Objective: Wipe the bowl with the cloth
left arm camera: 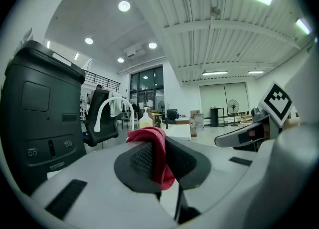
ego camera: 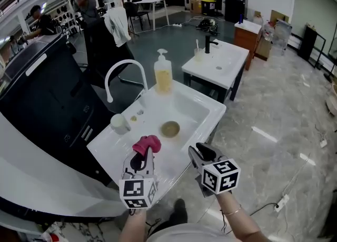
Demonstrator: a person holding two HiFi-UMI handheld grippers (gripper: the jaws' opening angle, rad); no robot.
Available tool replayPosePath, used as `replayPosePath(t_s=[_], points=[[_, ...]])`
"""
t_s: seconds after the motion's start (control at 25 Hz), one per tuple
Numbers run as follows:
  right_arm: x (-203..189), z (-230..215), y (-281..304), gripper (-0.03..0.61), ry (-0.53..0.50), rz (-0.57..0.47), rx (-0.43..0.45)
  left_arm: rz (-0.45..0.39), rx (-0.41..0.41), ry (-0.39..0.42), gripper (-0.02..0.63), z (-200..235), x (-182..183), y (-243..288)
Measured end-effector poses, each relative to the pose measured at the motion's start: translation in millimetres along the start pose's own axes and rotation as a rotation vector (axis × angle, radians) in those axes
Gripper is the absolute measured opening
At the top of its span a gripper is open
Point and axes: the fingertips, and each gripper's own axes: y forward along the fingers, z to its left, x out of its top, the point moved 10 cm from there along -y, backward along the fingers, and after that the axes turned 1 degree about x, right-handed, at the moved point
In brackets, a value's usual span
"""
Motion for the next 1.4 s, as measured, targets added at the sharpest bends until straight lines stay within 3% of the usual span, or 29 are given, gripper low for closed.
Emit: replayPosePath(t_s=[0.52, 0.88, 1.4], points=[[29, -22, 99, 0.109, -0.018, 0.053, -0.027, -0.007, 0.007, -0.028, 0.047, 69, 3, 81], [37, -43, 139, 0.109, -0.01, 0.078, -0.026, 0.014, 0.022, -0.053, 0.047, 85, -4, 113], [51, -103, 234, 0.109, -0.071, 0.199, 0.069, 0.075, 0.105, -0.09, 0.048, 91, -22, 182]])
